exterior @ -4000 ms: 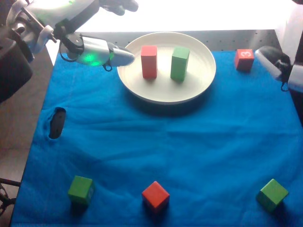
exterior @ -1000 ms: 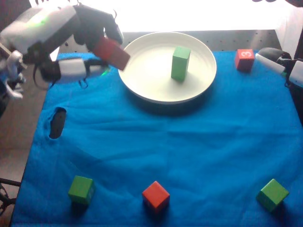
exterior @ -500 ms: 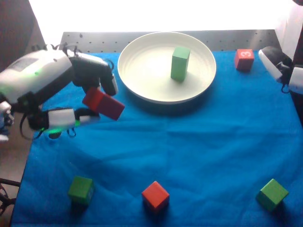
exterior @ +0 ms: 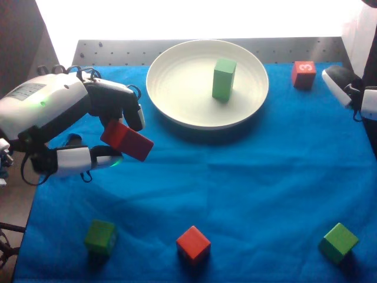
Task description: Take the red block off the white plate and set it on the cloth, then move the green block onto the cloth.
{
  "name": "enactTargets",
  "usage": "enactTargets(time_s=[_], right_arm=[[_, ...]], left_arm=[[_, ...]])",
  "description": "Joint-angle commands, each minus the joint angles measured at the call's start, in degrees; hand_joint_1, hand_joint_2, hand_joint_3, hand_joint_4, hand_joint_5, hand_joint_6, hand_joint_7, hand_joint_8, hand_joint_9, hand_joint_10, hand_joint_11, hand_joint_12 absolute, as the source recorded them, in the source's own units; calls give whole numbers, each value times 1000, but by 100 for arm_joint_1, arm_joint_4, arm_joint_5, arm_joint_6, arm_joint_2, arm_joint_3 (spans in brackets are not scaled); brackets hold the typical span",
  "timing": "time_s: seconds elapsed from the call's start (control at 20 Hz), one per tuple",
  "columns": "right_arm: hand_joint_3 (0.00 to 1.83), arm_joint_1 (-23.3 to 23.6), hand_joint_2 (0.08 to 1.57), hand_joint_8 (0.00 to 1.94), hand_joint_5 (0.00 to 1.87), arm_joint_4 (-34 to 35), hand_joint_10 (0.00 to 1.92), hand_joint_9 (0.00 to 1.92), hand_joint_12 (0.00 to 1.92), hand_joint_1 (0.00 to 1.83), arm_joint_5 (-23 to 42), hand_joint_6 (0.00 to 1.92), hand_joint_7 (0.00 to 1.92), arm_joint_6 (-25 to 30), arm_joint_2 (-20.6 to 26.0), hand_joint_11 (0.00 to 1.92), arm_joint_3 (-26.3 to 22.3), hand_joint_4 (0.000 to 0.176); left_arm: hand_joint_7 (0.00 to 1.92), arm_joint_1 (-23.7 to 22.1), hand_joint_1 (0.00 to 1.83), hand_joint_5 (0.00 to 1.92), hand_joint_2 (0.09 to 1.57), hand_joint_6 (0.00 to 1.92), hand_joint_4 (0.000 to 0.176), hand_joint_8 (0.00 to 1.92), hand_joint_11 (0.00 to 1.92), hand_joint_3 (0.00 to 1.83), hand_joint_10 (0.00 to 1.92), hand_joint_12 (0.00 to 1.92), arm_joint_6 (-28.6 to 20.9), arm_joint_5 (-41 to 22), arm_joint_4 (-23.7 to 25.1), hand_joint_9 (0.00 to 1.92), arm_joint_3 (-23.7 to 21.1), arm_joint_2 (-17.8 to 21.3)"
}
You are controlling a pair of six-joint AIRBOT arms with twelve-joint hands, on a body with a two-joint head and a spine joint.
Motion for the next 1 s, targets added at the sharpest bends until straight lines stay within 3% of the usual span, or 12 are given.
enactTargets(time_s=[0.0,0.1,0.2,0.25,0.3,0.35,0.4,0.6,0.65,0.75,0.85,0.95], right_arm=[[567,47,740,1078,224,-124,1320,211,1901,1050,-668,1090,288,14,23,0,-10,0],[567,47,745,1115,219,-124,1374,169,1899,1038,-668,1152,251,14,23,0,-10,0],[621,47,724,1171,219,-124,1427,194,1920,1024,-668,1161,274,14,23,2,-10,0],[639,47,709,1150,207,-124,1391,183,1911,1036,-668,1179,260,14,23,0,-10,0],[639,48,709,1150,207,-124,1391,183,1911,1036,-668,1179,260,14,23,0,-10,0],[649,48,709,1111,191,-124,1357,161,1899,1019,-668,1160,253,14,23,0,-10,0],[641,47,721,1123,205,-124,1378,168,1920,1034,-668,1117,254,14,23,13,-10,0],[648,47,706,1131,238,-125,1387,258,1887,1009,-667,1149,295,14,23,131,-11,0],[659,47,705,1149,217,-125,1407,223,1919,1013,-667,1144,277,14,23,36,-11,0],[668,48,691,1167,236,-127,1387,215,1921,1020,-667,1140,284,14,23,47,-10,0],[698,52,671,1185,242,-129,1403,268,1914,1002,-666,1178,308,14,23,117,9,0],[772,53,587,1140,277,-128,1374,329,1921,997,-599,1128,369,14,23,168,100,0]], left_arm=[[814,-41,1146,741,1224,1295,21,1330,304,1,1157,1648,-31,-601,23,588,30,-43],[784,-37,1133,730,1234,1339,41,1325,252,1,1078,1607,-31,-508,23,563,46,-77],[767,-23,1126,710,1244,1339,34,1373,214,0,1104,1659,-31,-428,23,525,58,-100],[660,-15,915,741,1227,1337,170,857,145,0,1120,1676,-31,-382,21,454,67,-105],[660,-11,915,741,1227,1337,170,857,145,0,1120,1676,-31,-373,21,454,66,-105],[634,-2,848,599,1143,907,46,741,87,0,1033,1623,-31,-389,21,429,58,-105],[588,5,776,586,1052,565,54,506,14,0,886,1588,-31,-429,12,352,51,-102],[509,7,678,535,994,248,58,147,0,0,614,1448,-32,-531,-24,299,50,-82],[482,8,683,530,973,88,73,32,0,0,422,1359,-32,-552,-25,326,46,-73],[477,18,662,520,984,52,75,14,0,2,364,1234,-32,-658,-52,313,28,-50],[506,21,619,558,1004,60,74,22,0,7,370,1330,-32,-862,-165,339,47,-45],[620,20,549,634,1122,73,45,50,87,10,439,1477,-32,-1086,-274,447,85,-37]])
